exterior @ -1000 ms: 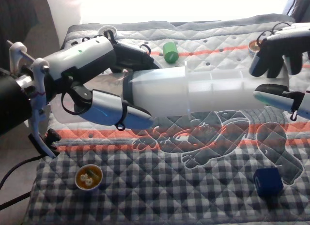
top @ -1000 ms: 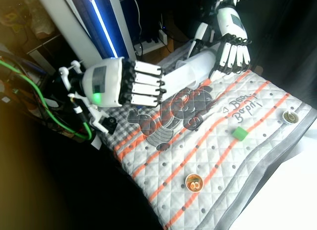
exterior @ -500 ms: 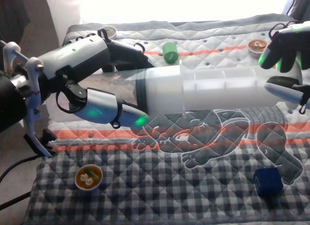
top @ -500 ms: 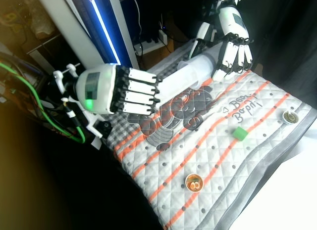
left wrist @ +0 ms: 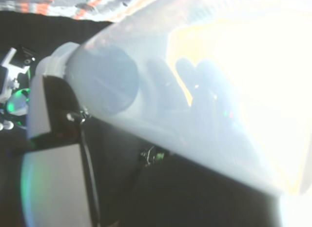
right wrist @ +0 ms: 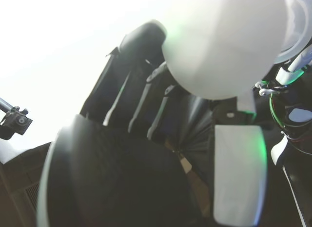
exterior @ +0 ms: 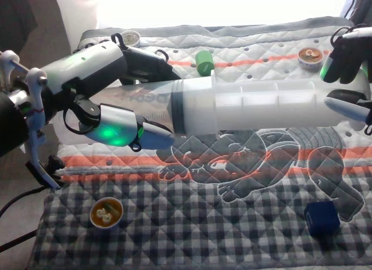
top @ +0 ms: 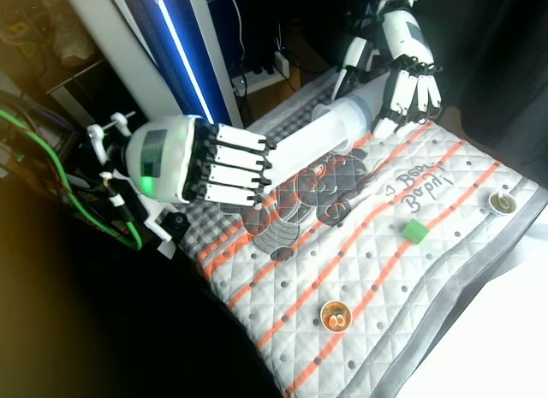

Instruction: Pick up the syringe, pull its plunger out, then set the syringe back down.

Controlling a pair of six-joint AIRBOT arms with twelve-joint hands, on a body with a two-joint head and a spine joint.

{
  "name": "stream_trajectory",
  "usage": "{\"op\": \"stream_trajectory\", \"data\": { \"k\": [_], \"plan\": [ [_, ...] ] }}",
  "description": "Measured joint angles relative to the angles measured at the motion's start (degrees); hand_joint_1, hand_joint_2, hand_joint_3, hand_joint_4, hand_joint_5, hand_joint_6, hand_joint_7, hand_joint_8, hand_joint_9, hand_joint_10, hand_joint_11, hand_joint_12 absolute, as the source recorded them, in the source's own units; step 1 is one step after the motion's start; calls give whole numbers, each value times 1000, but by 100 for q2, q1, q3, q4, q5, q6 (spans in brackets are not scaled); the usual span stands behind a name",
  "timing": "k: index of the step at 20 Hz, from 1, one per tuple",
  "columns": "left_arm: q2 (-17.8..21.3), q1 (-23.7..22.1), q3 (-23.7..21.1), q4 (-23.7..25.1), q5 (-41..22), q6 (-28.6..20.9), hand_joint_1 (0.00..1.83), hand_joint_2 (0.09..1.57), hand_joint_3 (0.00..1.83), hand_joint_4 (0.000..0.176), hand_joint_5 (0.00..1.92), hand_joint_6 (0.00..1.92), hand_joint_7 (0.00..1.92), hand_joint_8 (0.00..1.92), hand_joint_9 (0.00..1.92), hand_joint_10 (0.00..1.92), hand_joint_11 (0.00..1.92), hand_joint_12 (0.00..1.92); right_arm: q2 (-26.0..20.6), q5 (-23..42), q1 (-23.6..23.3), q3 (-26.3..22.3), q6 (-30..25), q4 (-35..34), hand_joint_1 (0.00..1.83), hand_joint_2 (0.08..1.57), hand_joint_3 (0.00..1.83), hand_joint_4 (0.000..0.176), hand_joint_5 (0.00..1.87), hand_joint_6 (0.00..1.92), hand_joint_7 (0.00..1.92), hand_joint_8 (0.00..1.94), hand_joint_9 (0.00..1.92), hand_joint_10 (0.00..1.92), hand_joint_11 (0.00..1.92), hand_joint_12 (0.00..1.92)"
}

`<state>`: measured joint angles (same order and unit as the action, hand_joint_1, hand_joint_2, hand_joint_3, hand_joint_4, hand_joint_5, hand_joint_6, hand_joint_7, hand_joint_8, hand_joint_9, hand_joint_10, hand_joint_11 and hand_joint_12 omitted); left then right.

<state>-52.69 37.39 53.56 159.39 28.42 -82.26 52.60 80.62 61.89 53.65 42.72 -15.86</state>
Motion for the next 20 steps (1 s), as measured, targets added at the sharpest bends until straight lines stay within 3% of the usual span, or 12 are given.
{"op": "stream_trajectory", "data": {
  "k": [1, 3, 4, 5, 9, 10, 12, 16, 17, 18, 19, 20],
  "plan": [
    [0, 0, 0, -2, 7, 0, 1116, 1192, 1, 0, 836, 1204, 637, 502, 216, 1074, 0, 1751, 0, 2, 0, 0, 9, -9, 1191, 1223, 8, 0, 738, 1339, 790, 1307, 676, 1105, 557, 1522],
    [0, 0, 2, -92, 42, -7, 1126, 1179, 0, 0, 860, 1167, 655, 527, 247, 1102, 0, 1800, 0, 7, 22, -11, 63, -76, 1120, 940, 0, 3, 408, 411, 442, 243, 433, 433, 235, 1340],
    [22, 0, 9, -105, 48, -7, 1125, 1179, 0, 0, 861, 1166, 657, 530, 250, 1105, 0, 1802, -7, 9, 22, -11, 72, -129, 1049, 824, 0, 58, 295, 192, 294, 63, 302, 232, 63, 1368],
    [37, 0, 26, -153, 72, -20, 1119, 1185, 1, 0, 847, 1189, 633, 576, 247, 1136, 0, 1834, -15, 4, 22, -11, 92, -278, 902, 822, 0, 84, 93, 25, 20, 2, 62, 60, 2, 1183],
    [11, 0, 85, -195, 105, -26, 1116, 1189, 0, 0, 840, 1206, 622, 606, 236, 1185, 1, 1853, -28, 9, 22, -11, 90, -214, 849, 816, 0, 122, 20, 7, 0, 0, 0, 0, 0, 1067],
    [-35, 0, 133, -205, 83, -26, 1162, 1246, 0, 0, 856, 1275, 567, 1280, 215, 1238, 0, 1885, -28, 9, 22, -11, 90, -208, 831, 811, 0, 111, 3, 1, 0, 0, 0, 0, 0, 1109],
    [-273, -50, 382, -238, -131, -24, 1119, 1188, 0, 0, 842, 1194, 609, 605, 242, 1034, 0, 1772, -28, 11, 22, -11, 90, -216, 807, 843, 5, 106, 28, 11, 0, 0, 8, 3, 0, 1118],
    [-756, -181, 778, -188, -636, -26, 1126, 1184, 1, 0, 845, 1188, 692, 505, 246, 1136, 0, 1818, -28, 11, 22, -11, 92, -229, 796, 845, 0, 97, 68, 14, 0, 0, 3, 1, 0, 1073],
    [-920, -199, 883, -131, -837, -28, 1192, 1197, 0, 0, 930, 1159, 677, 1137, 302, 1129, 0, 1856, -28, 15, 22, -11, 92, -210, 816, 851, 3, 90, 78, 14, 0, 0, 9, 4, 0, 1021],
    [-1019, -199, 951, -103, -960, -28, 1192, 1197, 0, 0, 930, 1159, 677, 1137, 302, 1129, 0, 1856, -28, 15, 22, -11, 90, -208, 816, 851, 3, 90, 78, 14, 0, 0, 9, 4, 0, 1021],
    [-1141, -199, 1043, -92, -1117, -28, 1147, 1166, 0, 0, 905, 1121, 640, 792, 290, 975, 0, 1685, -28, 15, 22, -11, 92, -210, 841, 862, 6, 90, 101, 16, 0, 0, 11, 4, 0, 972],
    [-1222, -199, 1119, -31, -1292, -11, 1196, 1190, 5, 0, 938, 1160, 672, 1175, 335, 969, 0, 1746, -28, 20, 22, -9, 92, -201, 839, 864, 7, 91, 107, 16, 0, 0, 11, 4, 0, 963]
  ]
}}
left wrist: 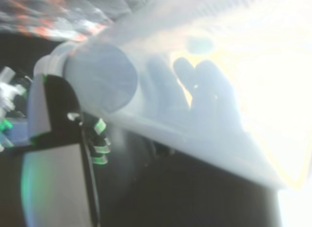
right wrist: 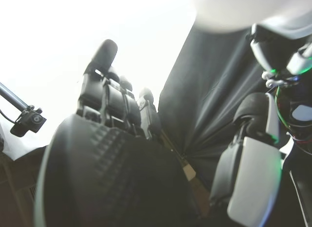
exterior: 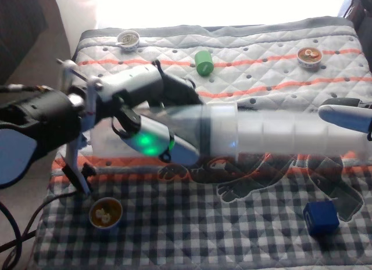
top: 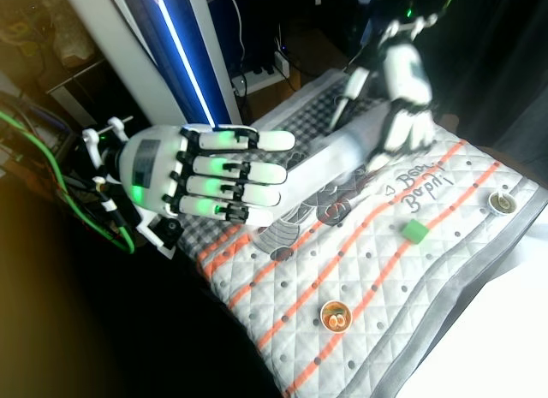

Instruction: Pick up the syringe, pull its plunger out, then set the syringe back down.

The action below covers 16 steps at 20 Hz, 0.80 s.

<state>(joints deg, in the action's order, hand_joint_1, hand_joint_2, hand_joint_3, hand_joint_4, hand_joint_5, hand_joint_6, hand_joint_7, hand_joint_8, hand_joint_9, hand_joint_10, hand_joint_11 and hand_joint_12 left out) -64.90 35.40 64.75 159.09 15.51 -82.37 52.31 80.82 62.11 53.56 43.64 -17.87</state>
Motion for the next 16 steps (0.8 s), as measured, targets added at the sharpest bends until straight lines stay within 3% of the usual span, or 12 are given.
{"op": "stream_trajectory", "data": {
  "k": [2, 5, 6, 7, 8, 9, 10, 11, 13, 14, 15, 16],
  "plan": [
    [-98, -24, 125, 13, -96, -20, 1194, 1227, 0, 0, 921, 1180, 600, 1399, 280, 1193, 18, 1864, 0, -2, 0, 2, 0, -4, 933, 828, 0, 92, 207, 38, 58, 10, 67, 22, 0, 987],
    [-181, -24, 234, -11, -118, -17, 1204, 1212, 0, 0, 953, 1118, 623, 1387, 276, 1254, 18, 1870, 0, -4, 0, 2, 0, 11, 941, 826, 0, 88, 229, 40, 84, 15, 98, 33, 0, 994],
    [-201, -22, 245, -17, -120, -17, 1219, 1187, 0, 0, 1003, 935, 669, 1456, 286, 1426, 39, 1919, 0, -2, 0, 4, 0, 11, 922, 840, 0, 85, 229, 28, 91, 9, 113, 31, 0, 1038],
    [-201, -22, 251, -24, -122, -17, 1219, 1187, 0, 0, 1003, 935, 669, 1456, 286, 1426, 39, 1919, 0, -2, 0, 4, 0, 11, 922, 840, 0, 85, 229, 28, 91, 9, 113, 31, 0, 1038],
    [-201, -22, 251, -33, -120, -17, 1089, 1086, 0, 0, 678, 653, 478, 759, 250, 1126, 3, 1722, 0, -2, 0, 4, 0, 9, 918, 857, 6, 80, 235, 28, 103, 12, 120, 32, 0, 1039],
    [-201, -20, 251, -35, -118, -17, 1036, 1054, 0, 0, 516, 416, 415, 460, 200, 892, 0, 1599, 0, -2, 0, 4, 0, 11, 922, 846, 1, 80, 248, 26, 115, 9, 131, 31, 0, 1061],
    [-199, -9, 234, -35, -83, -13, 1036, 1054, 0, 0, 516, 416, 415, 460, 200, 892, 0, 1599, 0, -2, 0, 4, 0, 13, 922, 846, 1, 80, 248, 26, 115, 9, 131, 31, 0, 1061],
    [-157, 28, 170, -66, -22, 0, 972, 1034, 0, 0, 434, 238, 370, 238, 161, 734, 0, 1525, 0, -2, 0, 4, 0, 22, 932, 843, 0, 79, 256, 27, 122, 9, 142, 33, 0, 1069],
    [-50, 79, 24, -120, 70, -22, 890, 948, 0, 48, 234, 40, 212, 38, 70, 607, 0, 1515, 0, 0, 0, 4, 0, 15, 910, 848, 2, 78, 234, 12, 100, 0, 131, 22, 0, 1096],
    [20, 87, -87, -186, 136, -46, 870, 891, 0, 95, 51, 1, 93, 1, 63, 298, 0, 1304, 0, 13, 0, 4, 0, 13, 912, 843, 0, 72, 206, 0, 95, 0, 135, 20, 0, 1122],
    [118, 133, -225, -214, 251, -70, 871, 883, 0, 77, 9, 0, 35, 7, 31, 199, 0, 1131, 0, 28, 0, 2, -2, 24, 917, 844, 0, 72, 211, 3, 95, 0, 135, 19, 0, 1126],
    [212, 192, -348, -219, 389, -76, 852, 881, 0, 41, 1, 0, 40, 4, 21, 134, 0, 927, 0, 46, 0, 2, 0, 33, 912, 838, 0, 76, 212, 3, 101, 3, 139, 20, 0, 1125]
  ]
}}
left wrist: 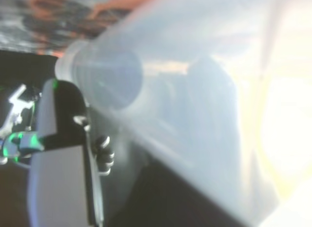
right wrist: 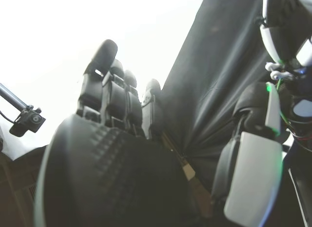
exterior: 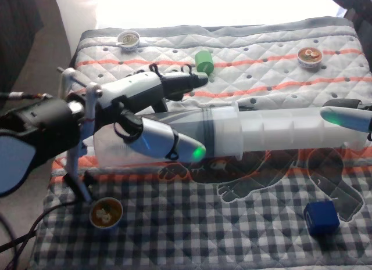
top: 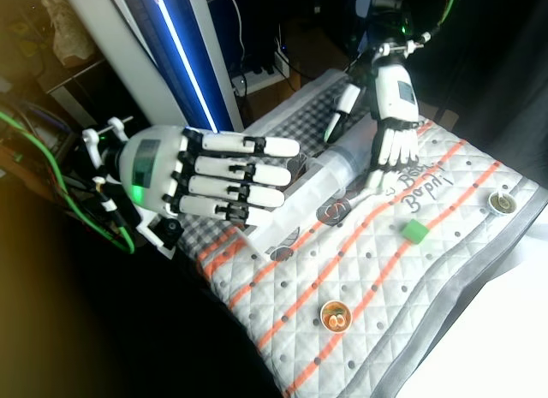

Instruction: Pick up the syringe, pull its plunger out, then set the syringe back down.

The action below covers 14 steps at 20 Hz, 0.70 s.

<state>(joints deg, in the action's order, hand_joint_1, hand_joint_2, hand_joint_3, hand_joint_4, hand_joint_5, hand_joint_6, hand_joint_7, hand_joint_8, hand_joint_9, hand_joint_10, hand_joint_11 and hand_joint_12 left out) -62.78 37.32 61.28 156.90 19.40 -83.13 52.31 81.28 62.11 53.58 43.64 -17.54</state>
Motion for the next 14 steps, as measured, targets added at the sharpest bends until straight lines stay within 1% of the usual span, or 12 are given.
{"op": "stream_trajectory", "data": {
  "k": [1, 2, 3, 4, 5, 6, 7, 8, 9, 11, 13, 14],
  "plan": [
    [149, 42, -179, -39, 146, 0, 800, 902, 4, 50, 0, 0, 39, 0, 14, 78, 0, 709, 0, 31, 2, -4, 0, -7, 911, 837, 0, 75, 214, 4, 105, 4, 145, 22, 0, 1123],
    [352, 98, -420, -28, 474, -13, 728, 909, 3, 36, 0, 0, 63, 3, 44, 62, 0, 728, 0, 85, 17, -7, 0, -7, 909, 842, 0, 81, 226, 9, 110, 6, 150, 24, 0, 1121],
    [450, 101, -538, 11, 625, -42, 658, 968, 17, 62, 0, 0, 62, 2, 73, 58, 0, 962, -2, 157, 46, -22, 2, -17, 903, 852, 3, 76, 247, 14, 125, 7, 147, 20, 0, 1077],
    [664, 149, -743, 219, 1078, -258, 679, 1001, 17, 32, 6, 1, 85, 6, 106, 60, 0, 1063, -2, 232, 72, -74, 2, -59, 911, 849, 2, 77, 272, 22, 146, 13, 166, 26, 0, 1066],
    [780, 164, -828, 363, 1314, -505, 679, 1001, 17, 32, 6, 1, 85, 6, 106, 60, 0, 1063, -2, 267, 85, -79, 0, -24, 911, 849, 2, 77, 272, 22, 146, 13, 166, 26, 0, 1066],
    [970, 227, -938, 640, 1904, -1137, 636, 1042, 10, 2, 86, 16, 154, 12, 162, 70, 0, 1213, -28, 378, 107, -125, 2, -2, 815, 875, 12, 42, 271, 13, 198, 15, 250, 51, 0, 1187],
    [1075, 271, -981, 767, 2190, -1432, 646, 1067, 6, 61, 114, 10, 181, 6, 172, 41, 0, 1008, -44, 457, 107, -142, 2, 4, 804, 926, 29, 26, 268, 9, 253, 23, 290, 58, 0, 1170],
    [1246, 356, -1091, 826, 2712, -1703, 562, 1117, 15, 51, 140, 13, 245, 18, 256, 58, 0, 1073, -101, 610, 133, -142, 9, 35, 704, 1035, 64, 0, 271, 9, 312, 35, 354, 77, 0, 1242],
    [1392, 424, -1231, 848, 3158, -1727, 562, 1176, 16, 24, 185, 19, 339, 29, 366, 81, 0, 1245, -216, 691, 142, -188, 114, 11, 638, 1096, 49, 0, 275, 9, 323, 17, 375, 67, 0, 1285],
    [1561, 498, -1423, 946, 3915, -1740, 510, 1253, 12, 24, 211, 15, 393, 18, 444, 74, 72, 1279, -516, 857, 166, -323, 389, 22, 594, 1128, 51, 0, 210, 1, 268, 3, 361, 56, 0, 1305],
    [1687, 518, -1558, 1091, 4723, -1746, 672, 1340, 4, 0, 273, 16, 486, 11, 588, 71, 221, 1210, -772, 1276, 210, -518, 651, -37, 594, 1186, 19, 66, 252, 43, 283, 31, 358, 39, 0, 1086],
    [1731, 518, -1585, 1113, 5058, -1729, 672, 1340, 4, 0, 273, 16, 486, 11, 588, 71, 221, 1210, -841, 1307, 195, -581, 817, -13, 594, 1186, 19, 66, 252, 43, 283, 31, 358, 39, 0, 1086]
  ]
}}
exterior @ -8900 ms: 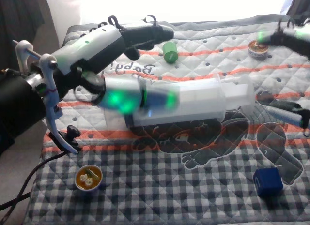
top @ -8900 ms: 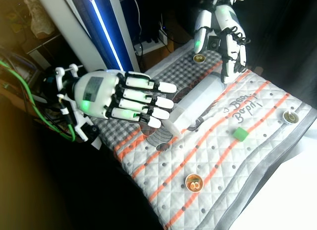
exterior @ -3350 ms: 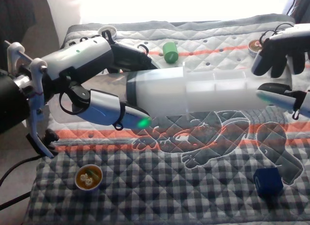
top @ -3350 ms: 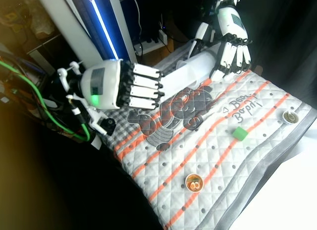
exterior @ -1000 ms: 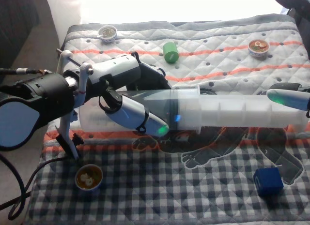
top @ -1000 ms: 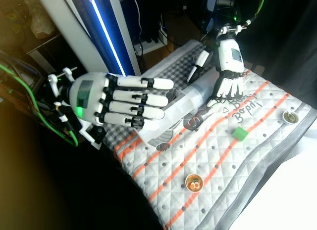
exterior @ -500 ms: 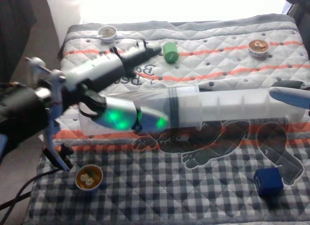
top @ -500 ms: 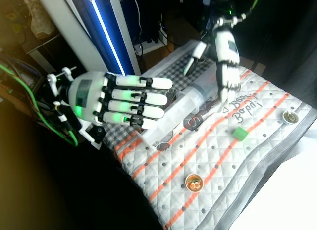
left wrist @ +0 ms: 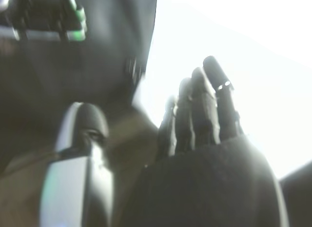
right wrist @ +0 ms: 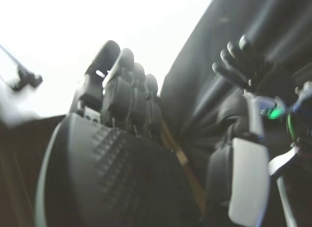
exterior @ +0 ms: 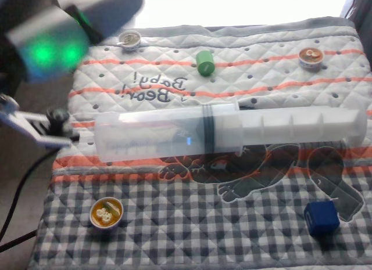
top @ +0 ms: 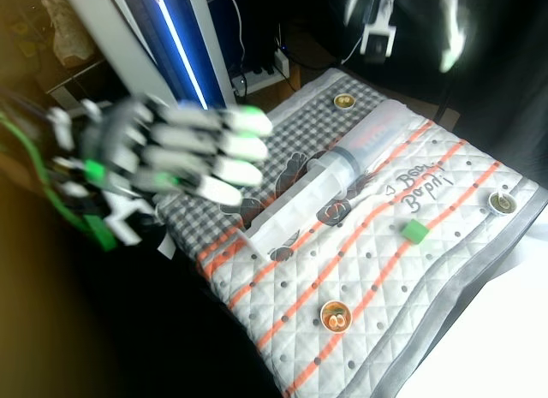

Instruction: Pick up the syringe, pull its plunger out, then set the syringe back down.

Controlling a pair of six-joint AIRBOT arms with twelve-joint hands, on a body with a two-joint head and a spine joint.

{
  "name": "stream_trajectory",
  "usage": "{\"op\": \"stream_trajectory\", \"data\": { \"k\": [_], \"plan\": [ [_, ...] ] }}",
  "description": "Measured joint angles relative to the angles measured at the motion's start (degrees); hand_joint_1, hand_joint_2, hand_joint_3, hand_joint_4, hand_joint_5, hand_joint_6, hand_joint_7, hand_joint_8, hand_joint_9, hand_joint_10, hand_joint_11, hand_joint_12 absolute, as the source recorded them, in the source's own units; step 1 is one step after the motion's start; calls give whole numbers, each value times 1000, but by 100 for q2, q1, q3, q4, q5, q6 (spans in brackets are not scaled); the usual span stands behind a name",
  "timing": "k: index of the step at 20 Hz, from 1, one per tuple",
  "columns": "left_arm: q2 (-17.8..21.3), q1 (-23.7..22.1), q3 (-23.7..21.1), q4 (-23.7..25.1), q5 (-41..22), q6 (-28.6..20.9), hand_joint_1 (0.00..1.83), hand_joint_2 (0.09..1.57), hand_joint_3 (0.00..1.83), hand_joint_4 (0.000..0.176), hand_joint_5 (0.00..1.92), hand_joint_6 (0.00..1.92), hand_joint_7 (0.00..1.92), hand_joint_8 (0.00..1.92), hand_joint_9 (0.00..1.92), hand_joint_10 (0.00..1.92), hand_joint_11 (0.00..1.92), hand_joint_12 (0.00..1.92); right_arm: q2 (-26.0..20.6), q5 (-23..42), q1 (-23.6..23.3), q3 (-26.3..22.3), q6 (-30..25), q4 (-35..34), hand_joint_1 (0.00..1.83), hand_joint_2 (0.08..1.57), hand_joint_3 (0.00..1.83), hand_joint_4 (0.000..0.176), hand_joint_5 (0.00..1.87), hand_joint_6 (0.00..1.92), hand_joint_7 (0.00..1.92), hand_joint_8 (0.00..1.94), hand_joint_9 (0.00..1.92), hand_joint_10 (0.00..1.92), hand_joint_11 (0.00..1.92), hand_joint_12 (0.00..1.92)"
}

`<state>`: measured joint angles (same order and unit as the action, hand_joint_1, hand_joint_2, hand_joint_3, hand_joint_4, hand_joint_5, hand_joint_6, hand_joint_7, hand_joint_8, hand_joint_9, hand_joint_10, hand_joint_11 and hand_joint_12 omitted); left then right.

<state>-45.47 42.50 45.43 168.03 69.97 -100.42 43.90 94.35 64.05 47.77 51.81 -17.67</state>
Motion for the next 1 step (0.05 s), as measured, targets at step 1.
{"op": "stream_trajectory", "data": {
  "k": [1],
  "plan": [
    [37, 0, -52, -9, 334, 96, 597, 1345, 2, 0, 268, 7, 510, 10, 641, 72, 229, 1242, -28, 17, -85, -22, 160, 17, 653, 1199, 17, 73, 179, 11, 276, 20, 345, 28, 0, 1015]
  ]
}}
